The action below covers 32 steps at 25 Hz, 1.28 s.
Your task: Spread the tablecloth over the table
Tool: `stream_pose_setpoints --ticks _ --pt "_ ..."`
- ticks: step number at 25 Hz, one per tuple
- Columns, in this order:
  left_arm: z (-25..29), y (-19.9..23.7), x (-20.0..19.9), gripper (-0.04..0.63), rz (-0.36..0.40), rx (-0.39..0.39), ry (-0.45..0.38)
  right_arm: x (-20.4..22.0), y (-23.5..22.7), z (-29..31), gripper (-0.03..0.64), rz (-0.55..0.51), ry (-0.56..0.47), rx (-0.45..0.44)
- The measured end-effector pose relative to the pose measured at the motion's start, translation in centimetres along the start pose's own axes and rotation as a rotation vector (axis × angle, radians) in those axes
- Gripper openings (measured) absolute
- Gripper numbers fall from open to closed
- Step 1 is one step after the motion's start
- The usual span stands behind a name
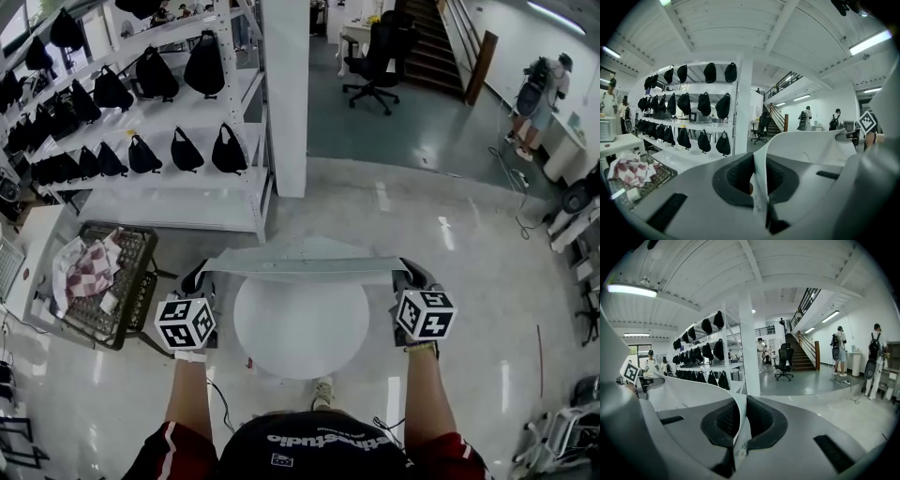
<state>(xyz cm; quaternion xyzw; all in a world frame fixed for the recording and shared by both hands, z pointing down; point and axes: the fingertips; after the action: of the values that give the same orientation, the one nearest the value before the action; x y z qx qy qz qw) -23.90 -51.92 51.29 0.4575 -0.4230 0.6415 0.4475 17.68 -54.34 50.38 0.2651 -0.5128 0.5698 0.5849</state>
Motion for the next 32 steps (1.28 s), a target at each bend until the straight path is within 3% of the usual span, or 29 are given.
stream_pose_setpoints --ticks 10,14,27,32 --pt "-2.3 -2.2 4.3 0.02 -0.028 0.073 0.057 6.3 -1.2 -2.8 0.026 0.05 0.08 0.058" --pt "-3.4 -2.6 6.3 0.022 -0.078 0.103 0.079 8.7 -1.1 -4.1 0.028 0.069 0.108 0.065" --pt "-6.8 -3.5 12.1 0.025 -0.133 0.15 0.138 16.0 -0.2 -7.9 0.028 0.15 0.185 0.091" --pt "-7.9 -3.6 15.2 0.025 -0.172 0.173 0.189 19.4 0.2 -8.3 0.029 0.231 0.228 0.087"
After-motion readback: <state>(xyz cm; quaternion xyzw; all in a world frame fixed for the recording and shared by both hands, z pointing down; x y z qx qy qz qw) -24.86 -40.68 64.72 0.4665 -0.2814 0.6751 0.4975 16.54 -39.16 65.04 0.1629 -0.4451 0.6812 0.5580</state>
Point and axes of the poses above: the fingertips, and each gripper's own axes: z forward along the fingers, y to its left, x out of its underside, and after that the axes turned 13 degrees about z, right-handed
